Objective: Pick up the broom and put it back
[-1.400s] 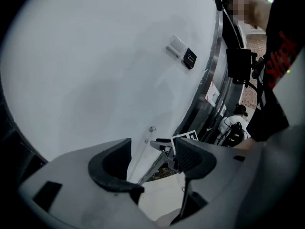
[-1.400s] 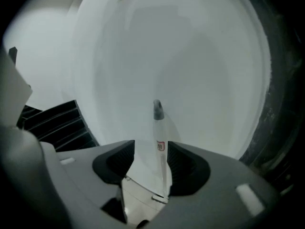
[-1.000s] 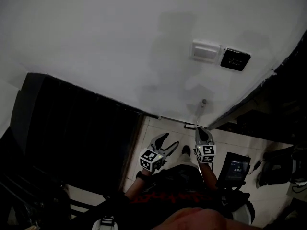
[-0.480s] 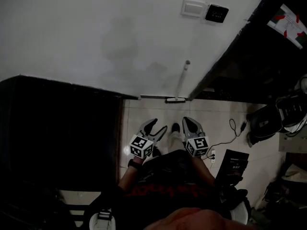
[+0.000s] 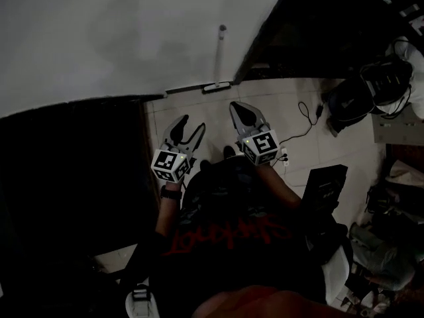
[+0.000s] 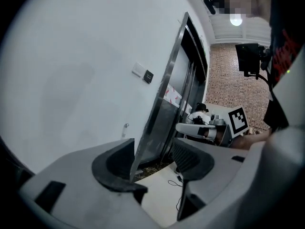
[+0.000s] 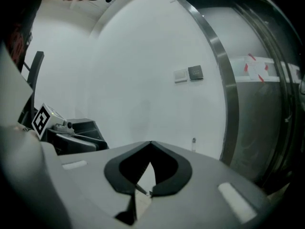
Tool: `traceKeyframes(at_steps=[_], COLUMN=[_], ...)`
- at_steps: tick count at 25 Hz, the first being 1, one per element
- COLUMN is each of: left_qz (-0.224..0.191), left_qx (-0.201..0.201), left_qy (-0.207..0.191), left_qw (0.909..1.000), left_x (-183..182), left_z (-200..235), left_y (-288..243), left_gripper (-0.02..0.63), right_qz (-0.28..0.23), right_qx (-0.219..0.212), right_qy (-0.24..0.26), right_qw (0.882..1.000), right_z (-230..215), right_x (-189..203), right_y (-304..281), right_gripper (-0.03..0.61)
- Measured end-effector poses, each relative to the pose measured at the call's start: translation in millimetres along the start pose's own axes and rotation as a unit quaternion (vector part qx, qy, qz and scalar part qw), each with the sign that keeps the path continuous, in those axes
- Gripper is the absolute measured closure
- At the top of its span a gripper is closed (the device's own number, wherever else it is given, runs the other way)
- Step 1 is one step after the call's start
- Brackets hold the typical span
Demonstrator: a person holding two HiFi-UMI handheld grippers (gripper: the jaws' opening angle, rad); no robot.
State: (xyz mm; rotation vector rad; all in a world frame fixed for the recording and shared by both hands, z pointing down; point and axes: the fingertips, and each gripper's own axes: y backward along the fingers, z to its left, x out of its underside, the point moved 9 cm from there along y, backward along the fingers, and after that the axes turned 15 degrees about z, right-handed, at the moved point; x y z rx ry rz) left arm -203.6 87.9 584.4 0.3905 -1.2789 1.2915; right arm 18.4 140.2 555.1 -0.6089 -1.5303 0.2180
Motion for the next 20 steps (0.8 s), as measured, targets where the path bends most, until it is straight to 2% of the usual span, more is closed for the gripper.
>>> traceKeyframes(at_steps=[5,9,12,17,20], left_qz=[-0.025,-0.021,-0.012,-0.015,-0.022], left_qx=[0.024,0.029,0.026,0.022,0.019], left_qy=[-0.013,-0.020,-0.025,-0.038,-0.040], left_qw=[0.9993,0.9992,0.9993,0.9989,0.9988], left_x=[-4,-16,-23,-21,-37], left_z=[-21,-28,-37,-39,-44], left_y=[4,-3,-10,-35,-55], left_gripper=[0.373,0.373,0.373,0.374,0.407], right_qz=[-0.024,-0.033,-0.033,-0.033,-0.038], right_qx=[0.011,0.013,0.013,0.011,0.003], right_qy=[0.009,0.007,0.008,0.009,0.002], right_qw=[1.000,0.999,0.999,0.999,0.999], right_z=[7,-2,-15,-42,-64], right_x=[-4,-13,-17,-1,-10], right_y=[14,21,30,25,24], right_gripper=[0.578,0.578,0.580,0.580,0.580])
